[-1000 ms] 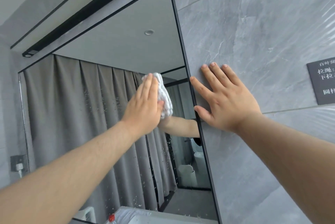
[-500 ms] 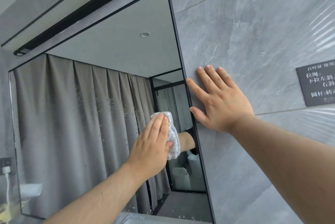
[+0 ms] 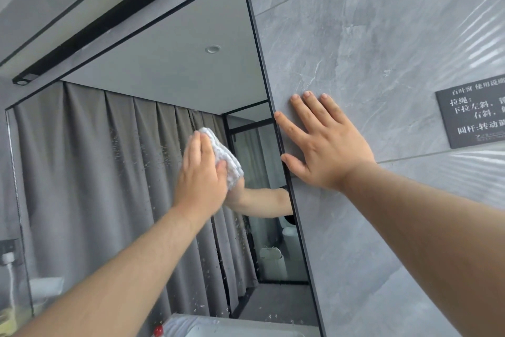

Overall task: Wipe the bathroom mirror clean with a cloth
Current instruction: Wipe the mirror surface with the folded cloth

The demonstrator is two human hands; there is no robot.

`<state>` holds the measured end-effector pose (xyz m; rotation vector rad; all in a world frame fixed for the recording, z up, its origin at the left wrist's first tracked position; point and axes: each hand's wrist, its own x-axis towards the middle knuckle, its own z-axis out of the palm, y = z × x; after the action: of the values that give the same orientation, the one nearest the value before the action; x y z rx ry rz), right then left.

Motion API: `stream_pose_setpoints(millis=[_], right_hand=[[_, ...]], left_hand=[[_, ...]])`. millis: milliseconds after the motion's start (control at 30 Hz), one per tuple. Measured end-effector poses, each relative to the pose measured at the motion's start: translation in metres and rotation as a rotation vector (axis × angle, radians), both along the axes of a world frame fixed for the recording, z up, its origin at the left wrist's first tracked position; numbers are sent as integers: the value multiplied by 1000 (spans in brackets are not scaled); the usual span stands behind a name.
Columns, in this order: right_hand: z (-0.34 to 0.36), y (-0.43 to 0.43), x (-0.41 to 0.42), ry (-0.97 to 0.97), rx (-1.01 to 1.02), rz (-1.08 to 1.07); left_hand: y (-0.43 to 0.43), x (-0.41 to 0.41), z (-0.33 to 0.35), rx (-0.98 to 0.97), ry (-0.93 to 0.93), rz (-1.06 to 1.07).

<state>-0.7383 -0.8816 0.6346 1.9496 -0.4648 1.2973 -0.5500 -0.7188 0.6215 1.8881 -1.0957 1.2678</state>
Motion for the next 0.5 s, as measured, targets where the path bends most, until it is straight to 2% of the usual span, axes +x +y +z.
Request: stream_pose_setpoints(millis=[133,267,433,500], right_hand=[[0,0,1,-4,-2,3],[0,0,1,-8,-4,17],[0,0,0,-6,-7,19],[0,0,0,-8,-3,16]], left_hand=[[-18,-30,-57,113,-32,-5],[-41,-58,-113,209,-163,-6],[-42,-44,-108,206,-225,-17],[-37,-36,-90,171,-185,13]])
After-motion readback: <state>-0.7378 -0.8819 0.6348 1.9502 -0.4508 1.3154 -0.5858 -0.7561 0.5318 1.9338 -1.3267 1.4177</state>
